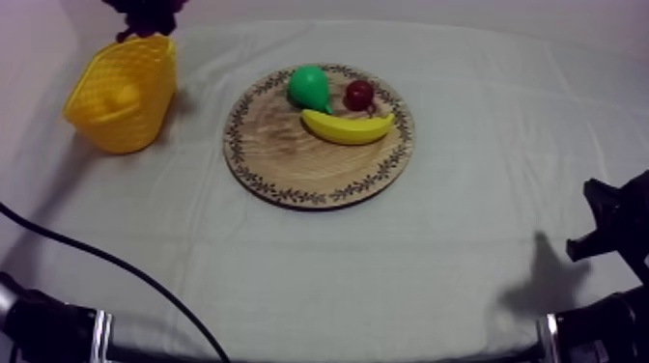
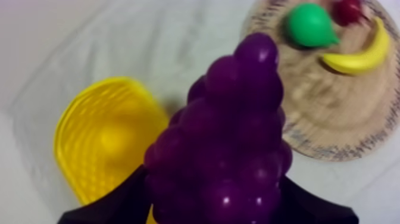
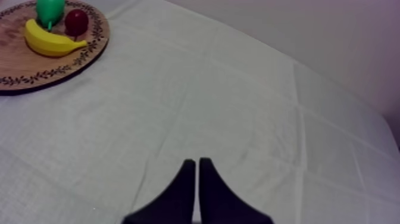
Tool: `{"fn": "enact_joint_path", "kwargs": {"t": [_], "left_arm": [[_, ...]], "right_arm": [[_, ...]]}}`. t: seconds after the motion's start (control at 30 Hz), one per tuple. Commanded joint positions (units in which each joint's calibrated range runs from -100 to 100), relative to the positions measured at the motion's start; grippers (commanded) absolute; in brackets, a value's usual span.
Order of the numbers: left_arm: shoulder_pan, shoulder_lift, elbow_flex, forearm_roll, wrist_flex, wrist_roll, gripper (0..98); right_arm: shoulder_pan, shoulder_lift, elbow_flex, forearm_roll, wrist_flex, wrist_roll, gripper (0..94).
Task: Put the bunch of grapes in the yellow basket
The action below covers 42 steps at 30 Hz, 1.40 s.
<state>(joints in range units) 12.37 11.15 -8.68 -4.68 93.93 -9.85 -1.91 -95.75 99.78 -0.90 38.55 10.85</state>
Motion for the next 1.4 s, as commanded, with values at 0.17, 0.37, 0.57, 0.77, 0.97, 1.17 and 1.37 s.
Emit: {"fn": "enact_joint_path", "kwargs": {"t": [0.17, 0.37, 0.57, 0.77, 0.97, 1.17, 1.37], "left_arm": [[-7.37, 0.44, 0.09, 0.37, -0.01, 1.98, 54.9], [-9.29, 1.32, 0.27, 0.67, 0.07, 4.53, 55.0], [-10.06, 3.60, 0.11, 1.39, 0.08, 6.43, 55.4], [-11.26, 8.40, -1.59, 2.28, 0.08, 7.40, 55.6], [-12.37, 14.39, -3.09, 3.03, 0.08, 7.69, 56.6], [-12.72, 20.04, -4.73, 3.43, 0.08, 7.64, 57.5], [-12.64, 23.64, -5.63, 3.86, 0.02, 7.60, 60.3]], "right_arm": [[-0.01, 0.00, 0.00, -0.01, -0.01, 0.02, 0.3], [-0.01, 0.00, 0.00, -0.01, -0.01, 0.02, 0.3], [-0.01, 0.00, 0.00, -0.01, -0.01, 0.02, 0.3], [-0.01, 0.00, 0.00, -0.01, -0.01, 0.02, 0.3], [-0.01, 0.00, 0.00, -0.01, -0.01, 0.02, 0.3], [-0.01, 0.00, 0.00, -0.01, -0.01, 0.02, 0.3], [-0.01, 0.00, 0.00, -0.01, -0.01, 0.02, 0.3]]}}
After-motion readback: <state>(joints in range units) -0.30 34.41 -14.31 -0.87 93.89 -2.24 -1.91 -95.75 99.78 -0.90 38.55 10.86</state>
